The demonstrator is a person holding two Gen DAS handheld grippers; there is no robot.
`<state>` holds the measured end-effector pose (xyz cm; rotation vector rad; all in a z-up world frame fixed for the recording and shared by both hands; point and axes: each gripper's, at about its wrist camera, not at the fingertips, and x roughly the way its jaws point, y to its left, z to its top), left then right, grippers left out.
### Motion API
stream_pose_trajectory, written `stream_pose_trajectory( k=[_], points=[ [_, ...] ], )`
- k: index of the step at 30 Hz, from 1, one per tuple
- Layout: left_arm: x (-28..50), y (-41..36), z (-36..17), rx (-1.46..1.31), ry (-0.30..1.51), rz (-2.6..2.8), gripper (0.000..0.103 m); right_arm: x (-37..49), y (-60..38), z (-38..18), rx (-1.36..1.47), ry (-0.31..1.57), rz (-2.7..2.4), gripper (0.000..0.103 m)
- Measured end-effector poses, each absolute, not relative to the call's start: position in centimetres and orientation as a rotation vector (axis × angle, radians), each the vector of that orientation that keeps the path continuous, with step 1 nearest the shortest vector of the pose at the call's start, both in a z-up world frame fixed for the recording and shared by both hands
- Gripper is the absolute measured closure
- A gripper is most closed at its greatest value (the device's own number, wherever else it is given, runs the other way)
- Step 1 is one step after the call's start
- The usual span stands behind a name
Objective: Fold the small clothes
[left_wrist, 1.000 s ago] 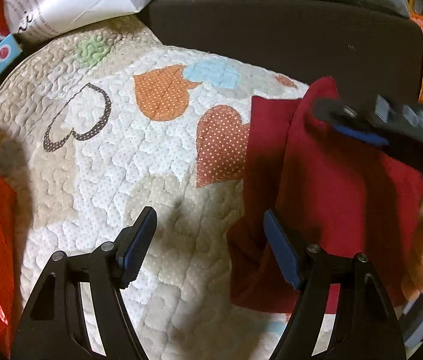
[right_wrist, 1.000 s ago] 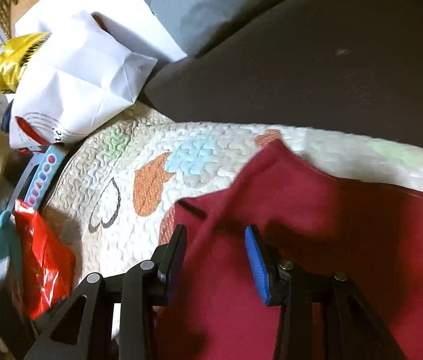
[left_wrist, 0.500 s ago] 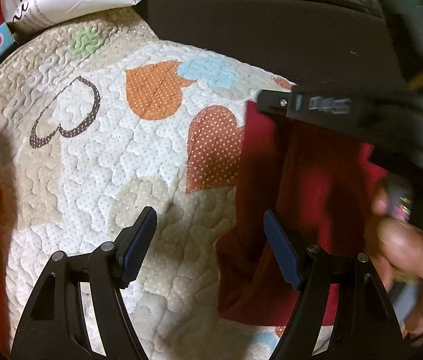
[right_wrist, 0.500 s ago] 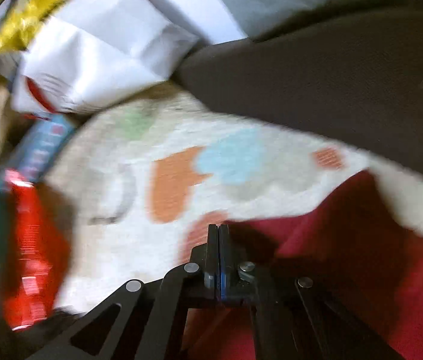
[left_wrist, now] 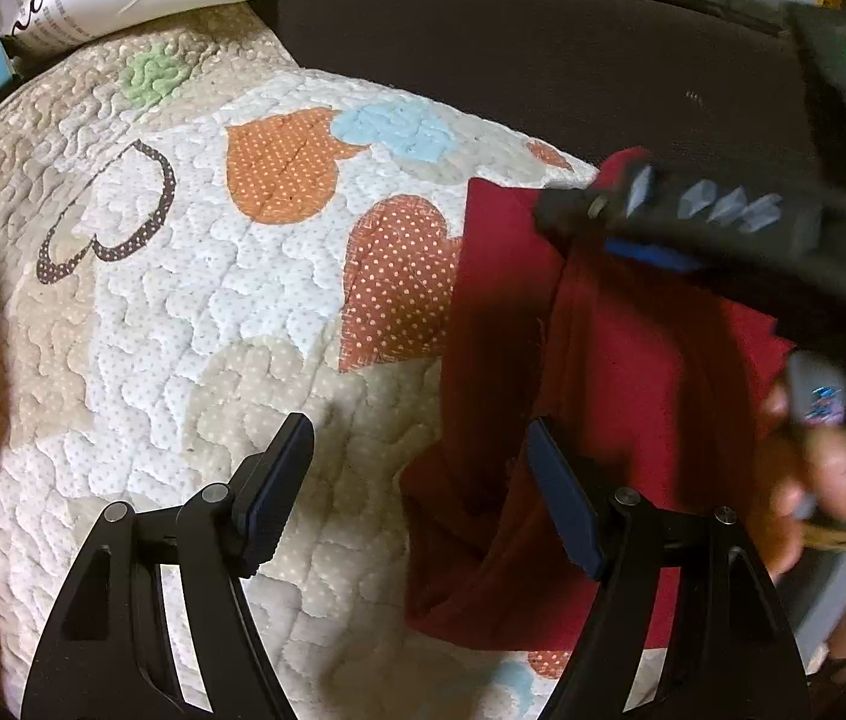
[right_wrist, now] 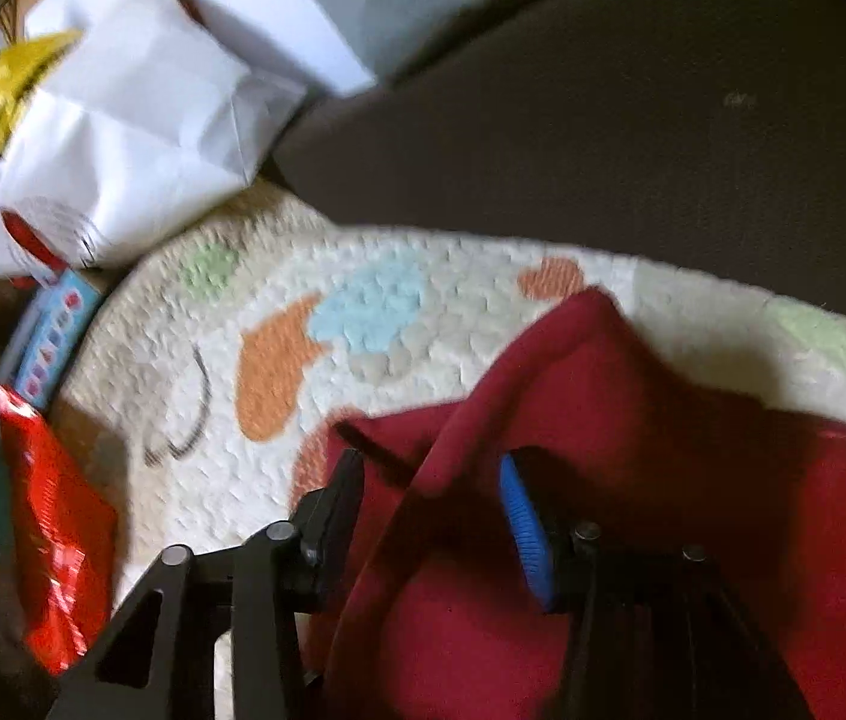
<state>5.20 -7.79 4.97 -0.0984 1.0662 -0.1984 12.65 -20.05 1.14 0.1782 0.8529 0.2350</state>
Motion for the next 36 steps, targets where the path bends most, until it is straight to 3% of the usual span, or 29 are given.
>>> stream_pose_trajectory(
  k=[2,6,13,14,17,25,33,36],
  points=[
    [5.3,-7.5,5.1,-0.112,1.069,-0.198,0.029,12.4,-19.9,0.5,0.140,0.866,0.220,0.094],
    [4.8,-6.7,6.0,-0.145,1.095,-0.235,0.029,9.8,-19.8,2.6,0.131,0.797,0.300,0.094],
    [3.3,-6.4,7.8,-0.115,1.044,-0.270,0.029,10.0,-18.5,2.7,0.104,0.855,0.348,0.093],
    [3.4,-6.6,7.6,-0.122,1.049,-0.275,0.029,10.5,-18.5,2.1,0.123,0.867,0.341,0.090],
    [3.8,-7.0,6.9,-0.137,1.078,-0.281,0.029,11.0,-19.4,0.7,0.233,0.884,0.372,0.064],
    [4.2,-8.1,5.8,-0.088,1.064,-0.254,0.029,6.6,-25.4,3.9,0.281,0.695,0.259,0.065],
    [4.9,-7.9,3.7,-0.092,1.117,-0.226,0.028,11.8,-22.5,2.5,0.184,0.751,0.211,0.079],
    [5.2,-8.1,3.4,-0.090,1.120,-0.229,0.028,14.7,-20.4,-0.6,0.124,0.870,0.190,0.081]
  ],
)
